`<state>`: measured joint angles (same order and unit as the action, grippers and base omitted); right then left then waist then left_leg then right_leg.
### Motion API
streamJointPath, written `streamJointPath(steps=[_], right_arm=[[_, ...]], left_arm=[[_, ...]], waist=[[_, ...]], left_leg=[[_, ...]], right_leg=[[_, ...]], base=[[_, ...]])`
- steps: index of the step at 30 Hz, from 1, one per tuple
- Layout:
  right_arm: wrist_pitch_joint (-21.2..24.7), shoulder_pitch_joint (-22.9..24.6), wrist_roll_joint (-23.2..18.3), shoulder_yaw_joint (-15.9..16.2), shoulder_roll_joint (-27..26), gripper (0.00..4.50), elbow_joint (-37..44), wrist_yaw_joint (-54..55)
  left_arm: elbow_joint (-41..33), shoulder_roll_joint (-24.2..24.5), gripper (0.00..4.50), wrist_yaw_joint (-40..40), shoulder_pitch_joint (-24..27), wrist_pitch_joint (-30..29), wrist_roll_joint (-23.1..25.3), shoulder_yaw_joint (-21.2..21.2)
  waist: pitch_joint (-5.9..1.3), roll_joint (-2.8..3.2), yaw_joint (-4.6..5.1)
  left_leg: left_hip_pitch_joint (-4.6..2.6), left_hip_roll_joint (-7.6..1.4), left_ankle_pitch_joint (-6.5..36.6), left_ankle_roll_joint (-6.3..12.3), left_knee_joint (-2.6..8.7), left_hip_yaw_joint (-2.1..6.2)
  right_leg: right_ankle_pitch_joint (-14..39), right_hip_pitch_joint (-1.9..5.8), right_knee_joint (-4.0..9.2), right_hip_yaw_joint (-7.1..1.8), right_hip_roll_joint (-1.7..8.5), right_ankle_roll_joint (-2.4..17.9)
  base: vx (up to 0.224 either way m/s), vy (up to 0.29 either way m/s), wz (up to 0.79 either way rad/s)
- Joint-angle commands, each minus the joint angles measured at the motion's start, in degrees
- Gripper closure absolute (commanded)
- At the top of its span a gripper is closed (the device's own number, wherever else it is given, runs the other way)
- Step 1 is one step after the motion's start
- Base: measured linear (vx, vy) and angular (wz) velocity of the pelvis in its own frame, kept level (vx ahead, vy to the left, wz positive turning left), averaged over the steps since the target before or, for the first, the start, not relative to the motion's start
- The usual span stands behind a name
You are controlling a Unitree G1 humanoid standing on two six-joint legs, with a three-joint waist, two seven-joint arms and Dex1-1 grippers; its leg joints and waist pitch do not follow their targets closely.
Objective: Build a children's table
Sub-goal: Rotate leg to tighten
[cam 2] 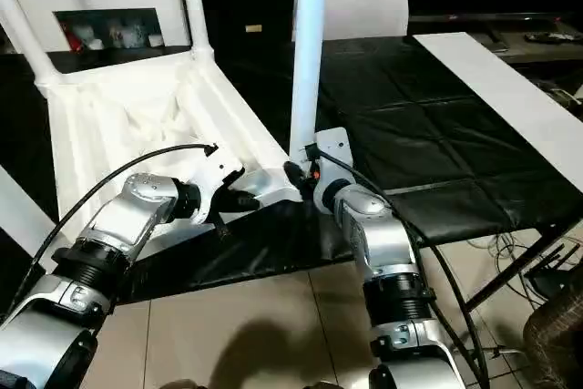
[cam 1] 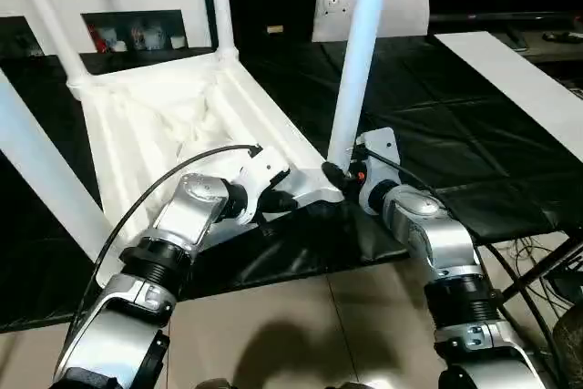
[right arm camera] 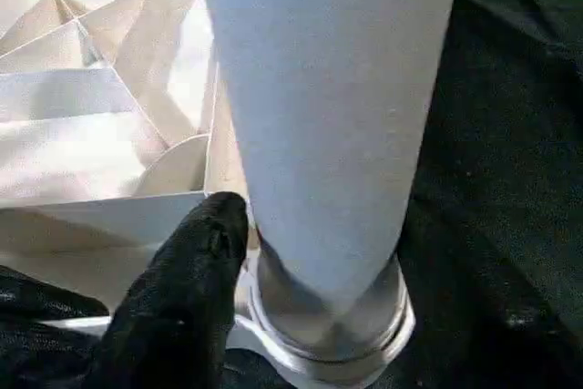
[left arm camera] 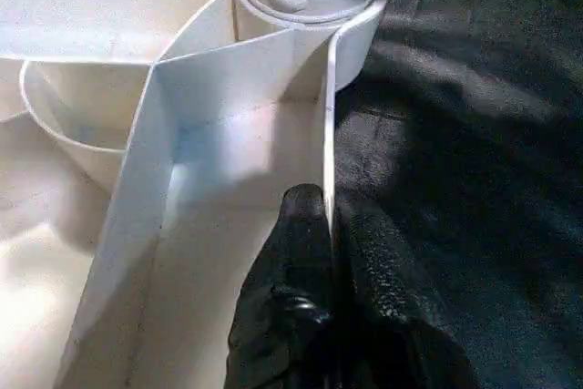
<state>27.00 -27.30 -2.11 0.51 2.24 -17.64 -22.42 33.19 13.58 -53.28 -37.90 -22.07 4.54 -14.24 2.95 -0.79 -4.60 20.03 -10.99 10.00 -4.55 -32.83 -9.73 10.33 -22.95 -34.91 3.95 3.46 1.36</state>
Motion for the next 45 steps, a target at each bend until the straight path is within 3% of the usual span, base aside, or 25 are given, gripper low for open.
streamJointPath(steps=[1,4,8,14,17,18,22,30,39,45], right_arm=[[-0.1,2.3,-2.1,5.6,-0.9,1.42,-0.3,-6.1],[-2.7,4.1,-3.0,5.4,2.5,1.19,1.1,-10.2],[-6.9,6.3,-4.6,4.5,8.7,0.88,3.7,-18.9],[-11.2,7.8,-6.8,4.3,16.3,0.33,5.3,-29.9],[-12.6,7.9,-7.1,5.2,18.7,0.09,5.1,-33.5],[-12.6,8.0,-7.6,6.3,20.0,0.09,5.4,-37.0],[-12.3,8.0,-9.1,7.9,21.7,0.09,6.3,-42.5],[-11.6,6.3,-12.6,9.9,23.2,0.80,5.2,-50.9],[-10.5,4.6,-13.5,11.2,24.0,1.54,3.4,-54.9],[-10.0,3.7,-13.4,11.9,24.1,1.98,2.4,-56.6]], left_arm=[[-3.3,-0.8,4.50,-3.8,0.0,2.1,-0.7,-2.9],[-3.2,0.9,4.50,-6.3,0.5,4.6,-0.7,-3.7],[-2.6,3.9,4.50,-11.8,1.0,11.1,-1.2,-4.3],[-1.2,9.5,4.50,-19.6,1.1,18.9,0.5,-7.6],[-1.8,11.5,4.50,-25.3,1.5,20.0,-0.3,-8.8],[-1.9,13.0,4.50,-29.1,1.5,21.3,-0.1,-10.1],[-1.1,14.1,4.50,-31.4,1.0,23.5,0.2,-11.2],[-0.6,14.6,4.50,-34.8,0.3,25.7,-0.2,-11.7],[-0.6,14.6,4.50,-35.5,0.7,26.2,-0.5,-11.6],[-0.8,14.7,4.50,-35.5,1.2,26.1,-0.6,-11.4]], waist=[[-3.53,-0.17,-0.60],[-3.75,0.13,-0.92],[-3.82,-0.12,-1.35],[-3.42,0.12,-2.21],[-3.46,-0.22,-2.60],[-3.48,-0.16,-2.60],[-3.57,-0.20,-3.25],[-3.57,-0.51,-3.80],[-3.79,-0.60,-3.87],[-3.70,-0.71,-4.08]], left_leg=[[0.14,-1.73,10.8,1.13,3.56,0.57],[0.20,-1.68,8.2,1.82,3.36,0.45],[0.25,-1.83,8.2,2.82,3.19,0.40],[-0.38,-2.18,11.8,2.07,3.50,0.37],[-0.30,-2.14,11.6,1.81,3.48,0.39],[-0.22,-2.18,11.2,1.84,3.47,0.36],[-0.16,-2.33,10.2,2.64,3.24,0.23],[-0.08,-2.31,10.9,2.25,3.27,0.27],[-0.02,-2.35,9.0,2.65,3.08,0.25],[-0.03,-2.33,9.6,2.51,3.11,0.22]], right_leg=[[16.1,2.95,4.94,-3.10,4.84,7.1],[10.9,3.20,4.44,-3.10,4.65,8.5],[8.7,3.48,4.25,-3.05,4.65,9.4],[14.1,2.91,4.76,-3.03,4.73,8.9],[15.5,3.02,4.66,-3.03,4.85,8.7],[15.3,3.06,4.58,-3.06,4.86,8.8],[12.8,2.96,4.22,-2.97,4.78,9.7],[15.7,2.99,4.36,-2.90,4.87,8.9],[12.8,3.01,3.98,-2.80,4.77,9.7],[15.3,2.94,4.23,-2.80,4.88,9.1]], base=[[0.000,0.000,0.00],[0.000,0.000,0.00],[0.000,0.000,0.00],[0.000,0.000,0.00],[0.000,0.000,0.00],[0.000,0.000,0.00],[0.000,0.000,0.00],[0.000,0.000,0.00],[0.000,0.000,0.00],[0.000,0.000,0.00]])
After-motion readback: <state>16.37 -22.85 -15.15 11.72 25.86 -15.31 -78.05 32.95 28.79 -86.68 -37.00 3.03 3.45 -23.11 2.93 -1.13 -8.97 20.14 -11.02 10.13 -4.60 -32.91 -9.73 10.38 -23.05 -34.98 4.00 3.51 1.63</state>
